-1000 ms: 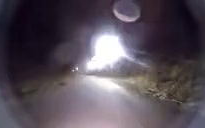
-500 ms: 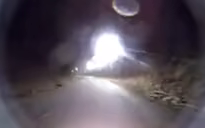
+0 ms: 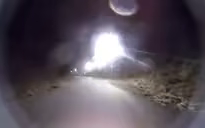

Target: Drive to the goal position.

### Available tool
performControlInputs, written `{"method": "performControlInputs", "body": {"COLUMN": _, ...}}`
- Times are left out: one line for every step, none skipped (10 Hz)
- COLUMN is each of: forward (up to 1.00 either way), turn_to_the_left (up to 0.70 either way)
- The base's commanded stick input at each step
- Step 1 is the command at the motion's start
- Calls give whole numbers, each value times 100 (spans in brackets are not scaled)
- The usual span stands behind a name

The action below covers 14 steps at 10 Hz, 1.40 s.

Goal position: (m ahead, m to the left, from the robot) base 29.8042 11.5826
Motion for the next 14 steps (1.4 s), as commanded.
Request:
{"method": "performControlInputs", "body": {"forward": 100, "turn_to_the_left": 0}}
{"method": "performControlInputs", "body": {"forward": 100, "turn_to_the_left": 0}}
{"method": "performControlInputs", "body": {"forward": 100, "turn_to_the_left": 0}}
{"method": "performControlInputs", "body": {"forward": 100, "turn_to_the_left": 0}}
{"method": "performControlInputs", "body": {"forward": 100, "turn_to_the_left": 0}}
{"method": "performControlInputs", "body": {"forward": 100, "turn_to_the_left": 0}}
{"method": "performControlInputs", "body": {"forward": 100, "turn_to_the_left": 0}}
{"method": "performControlInputs", "body": {"forward": 100, "turn_to_the_left": 0}}
{"method": "performControlInputs", "body": {"forward": 100, "turn_to_the_left": 6}}
{"method": "performControlInputs", "body": {"forward": 100, "turn_to_the_left": 27}}
{"method": "performControlInputs", "body": {"forward": 100, "turn_to_the_left": 40}}
{"method": "performControlInputs", "body": {"forward": 100, "turn_to_the_left": 35}}
{"method": "performControlInputs", "body": {"forward": 100, "turn_to_the_left": 24}}
{"method": "performControlInputs", "body": {"forward": 100, "turn_to_the_left": 0}}
